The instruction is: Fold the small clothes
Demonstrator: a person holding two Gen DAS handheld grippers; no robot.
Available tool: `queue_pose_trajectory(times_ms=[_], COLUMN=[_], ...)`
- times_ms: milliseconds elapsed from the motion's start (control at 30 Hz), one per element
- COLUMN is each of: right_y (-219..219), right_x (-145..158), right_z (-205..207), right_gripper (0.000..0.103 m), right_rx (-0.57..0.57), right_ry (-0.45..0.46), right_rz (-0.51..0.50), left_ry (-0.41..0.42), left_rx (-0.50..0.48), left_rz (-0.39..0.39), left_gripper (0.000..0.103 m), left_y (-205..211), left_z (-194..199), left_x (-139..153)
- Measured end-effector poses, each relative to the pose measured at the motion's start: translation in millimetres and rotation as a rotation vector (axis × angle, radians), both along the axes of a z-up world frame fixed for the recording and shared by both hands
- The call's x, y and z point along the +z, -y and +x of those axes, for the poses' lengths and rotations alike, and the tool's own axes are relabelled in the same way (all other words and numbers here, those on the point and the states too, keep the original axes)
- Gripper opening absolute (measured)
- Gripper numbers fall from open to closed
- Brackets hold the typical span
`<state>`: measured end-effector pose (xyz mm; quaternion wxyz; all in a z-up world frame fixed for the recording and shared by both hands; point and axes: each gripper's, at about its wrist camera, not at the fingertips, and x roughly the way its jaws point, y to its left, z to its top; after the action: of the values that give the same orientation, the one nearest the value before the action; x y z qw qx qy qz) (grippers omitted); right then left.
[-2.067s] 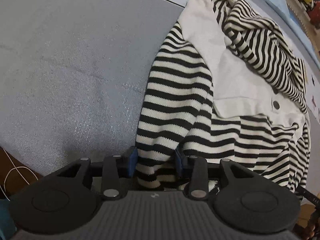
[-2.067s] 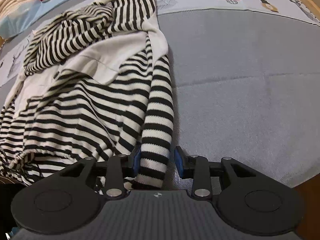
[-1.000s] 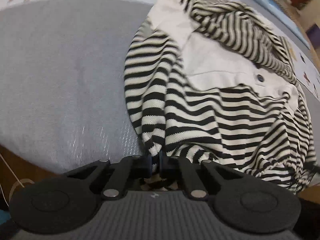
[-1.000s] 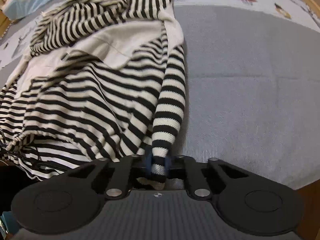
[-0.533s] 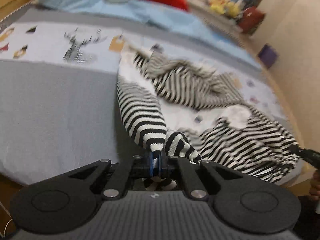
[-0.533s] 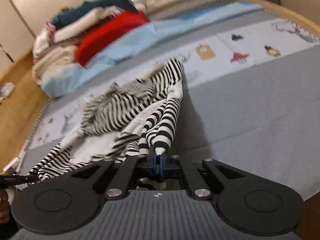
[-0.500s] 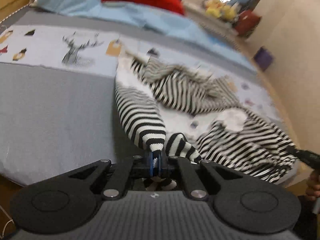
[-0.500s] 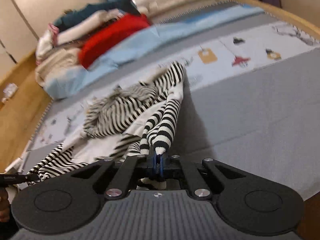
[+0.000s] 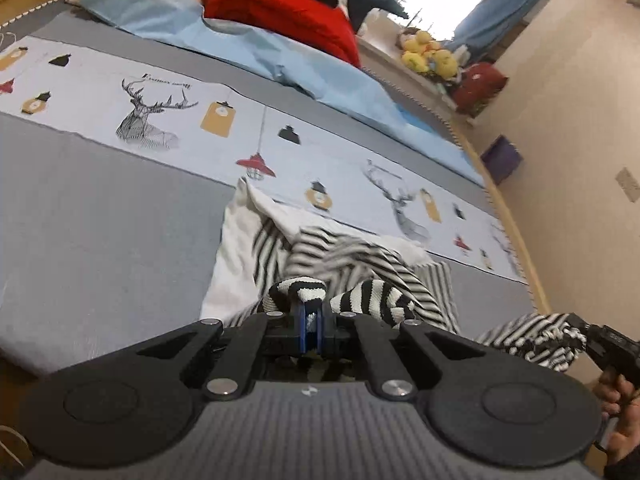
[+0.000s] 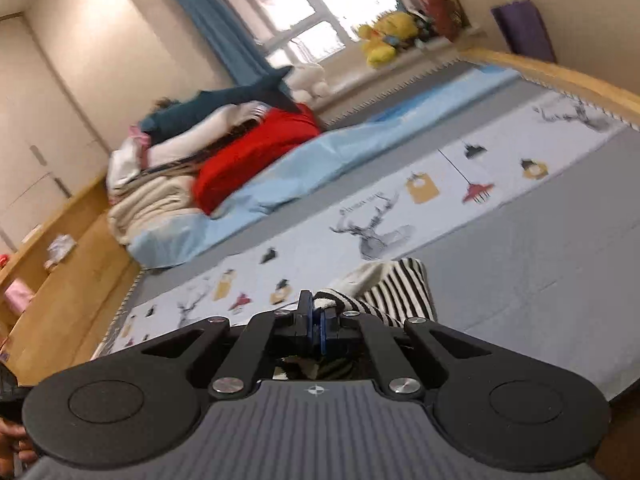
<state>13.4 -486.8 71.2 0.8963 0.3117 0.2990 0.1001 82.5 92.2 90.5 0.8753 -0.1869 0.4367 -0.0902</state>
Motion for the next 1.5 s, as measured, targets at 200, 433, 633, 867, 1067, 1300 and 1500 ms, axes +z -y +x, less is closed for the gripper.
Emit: queue_pose_trajectory(times_ms=[200,433,633,867,1067,1300,1500], right_y=[-15,-28,-36,-18,-6,-45,-90], right_x=[-35,-96,-127,-125,-119,-128,-125], right_z=[78,179,215,201,188,199,208], right_gripper=[0.002,0.002,0.004,0.029,0.035,0.049,0.049], right_rx=[-0.064,-0.143,-0.167,-0.266,-0.236,0.075,0.229], right_ry=[-0.083,-0.228,-0.299,-0.259,-0.200,-0.216,-0.116], right_rz=[-0.051,-0.110,-0.137,-0.054,-0.119,-0.377,-0.590], left_ry=[-0.034,-0.111,-0.113,-0.015,-0.015,-0.026,-0.020], left_rx=[0.048,0.072,0.098,0.214,0.018,-0.089,-0.198], left_rz=[0.034,0.103,0.051,-0.093,0.100,0.339,0.463], left_gripper=[0.005,0.005,0.012,0.046,0.064,0.076,0.083], left_y=[-2,4,-2,-26,11,42,67], left_z=[98,168,181,164,163,167,175], left_x=[-50,-115,-118,-98,-99,-118,-133])
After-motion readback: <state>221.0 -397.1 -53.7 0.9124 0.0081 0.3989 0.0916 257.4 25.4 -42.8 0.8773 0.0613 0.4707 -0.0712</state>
